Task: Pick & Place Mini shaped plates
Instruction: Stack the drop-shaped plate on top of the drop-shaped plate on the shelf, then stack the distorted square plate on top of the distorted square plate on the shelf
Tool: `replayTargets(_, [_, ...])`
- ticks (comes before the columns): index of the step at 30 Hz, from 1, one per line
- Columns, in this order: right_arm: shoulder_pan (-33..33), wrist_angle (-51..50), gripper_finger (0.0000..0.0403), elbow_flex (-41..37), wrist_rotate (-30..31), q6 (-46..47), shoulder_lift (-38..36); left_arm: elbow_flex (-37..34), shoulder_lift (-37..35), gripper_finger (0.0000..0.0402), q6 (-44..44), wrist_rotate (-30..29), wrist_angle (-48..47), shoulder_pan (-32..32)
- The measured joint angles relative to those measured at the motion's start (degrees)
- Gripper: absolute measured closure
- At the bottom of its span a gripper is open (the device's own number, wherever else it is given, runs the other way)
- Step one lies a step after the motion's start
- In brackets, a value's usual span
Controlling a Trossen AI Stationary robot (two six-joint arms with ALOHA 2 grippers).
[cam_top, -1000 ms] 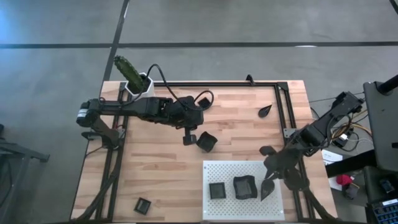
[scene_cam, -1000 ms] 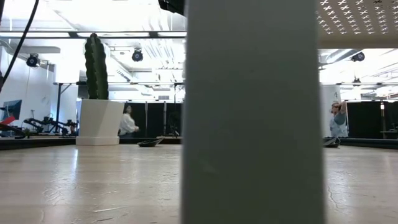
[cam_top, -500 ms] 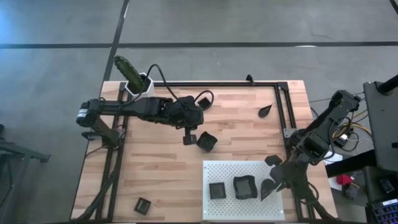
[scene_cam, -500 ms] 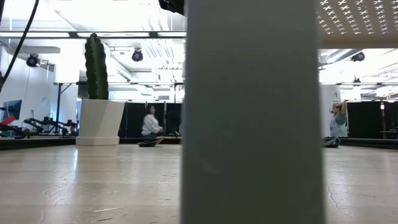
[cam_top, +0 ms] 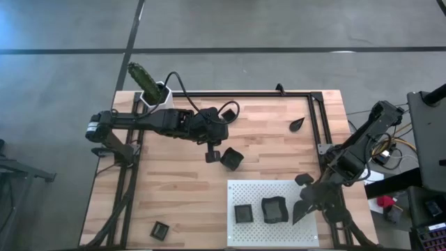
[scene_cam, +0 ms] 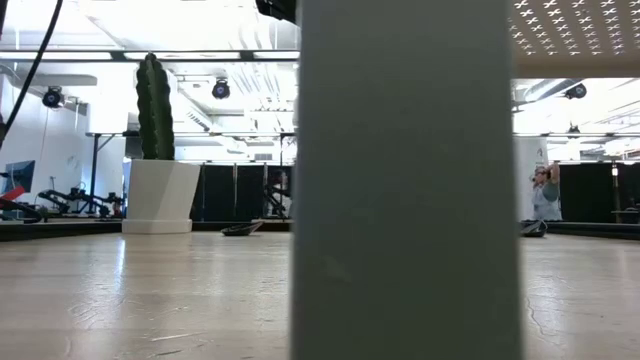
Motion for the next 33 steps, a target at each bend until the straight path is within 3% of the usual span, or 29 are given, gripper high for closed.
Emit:
replayTargets(10, [0.0, -0.1, 0.0351, 2.2, 0.6, -0.5, -0.2, 0.0, 0.0, 0.0402, -0.1, 0.0, -0.1, 0.0])
replayTargets(19, [0.0, -0.7, 0.0360, 6.3, 11.0, -7.9, -0.9, 0.0, 0.0, 0.0402, -2.0, 0.0, -10.3, -3.1])
replayTargets(26, [0.0, -0.7, 0.0360, 8.3, 19.3, -13.9, -1.2, -2.8, -0.1, 0.0402, -4.4, 0.0, -12.7, -7.6])
replayTargets(33, [-0.1, -0.7, 0.0359, 8.4, 29.3, -14.3, -2.3, -9.1, -0.1, 0.0402, -8.7, -0.8, -12.3, -7.5])
